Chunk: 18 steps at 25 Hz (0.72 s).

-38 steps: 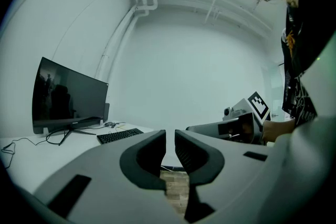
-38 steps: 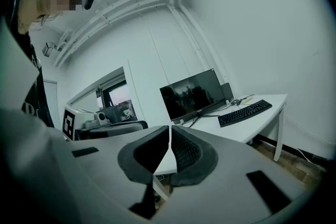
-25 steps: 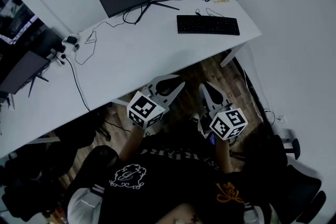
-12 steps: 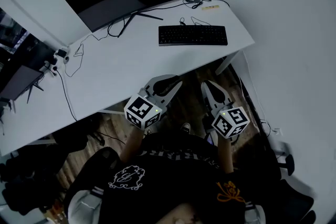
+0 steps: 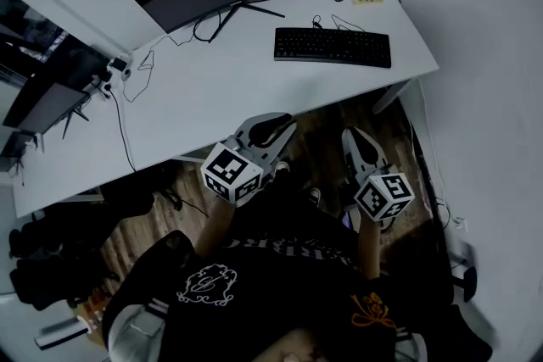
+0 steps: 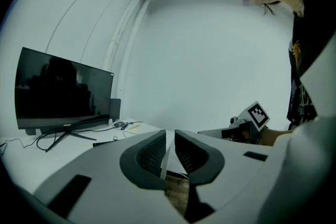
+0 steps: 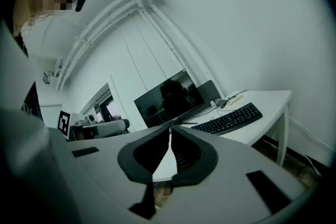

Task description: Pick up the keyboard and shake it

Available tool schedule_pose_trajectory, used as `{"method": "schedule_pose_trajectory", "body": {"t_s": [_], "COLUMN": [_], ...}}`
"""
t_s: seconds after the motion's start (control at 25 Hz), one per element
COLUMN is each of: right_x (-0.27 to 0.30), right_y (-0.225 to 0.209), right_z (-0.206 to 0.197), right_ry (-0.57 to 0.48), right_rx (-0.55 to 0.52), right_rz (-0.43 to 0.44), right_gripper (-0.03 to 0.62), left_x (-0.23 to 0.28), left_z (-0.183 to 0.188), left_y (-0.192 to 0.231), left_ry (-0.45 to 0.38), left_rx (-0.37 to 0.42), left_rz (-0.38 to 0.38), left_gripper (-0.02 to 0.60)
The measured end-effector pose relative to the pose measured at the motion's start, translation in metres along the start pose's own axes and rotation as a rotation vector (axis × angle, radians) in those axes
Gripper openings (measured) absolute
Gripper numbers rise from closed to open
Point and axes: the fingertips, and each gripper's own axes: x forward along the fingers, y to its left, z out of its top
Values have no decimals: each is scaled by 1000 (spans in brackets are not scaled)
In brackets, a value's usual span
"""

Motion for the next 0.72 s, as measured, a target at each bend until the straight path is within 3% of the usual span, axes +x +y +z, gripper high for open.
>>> {"method": "schedule_pose_trajectory", "body": {"t_s": [0.24, 0.72], "right_x": [13, 70], "right_y": [-10, -74], "right_z": [-6, 26], "right_ry": [17, 60], "right_rx": [28, -27], "right_rz": [-4, -84], "right_gripper": [9, 23], "left_x": [7, 90], "left_z": [-12, -2], "left_y": [25, 90], "left_ry": [49, 41], "left_rx": [-5, -18], "left_rz": [35, -18], "left_gripper": [66, 66]}}
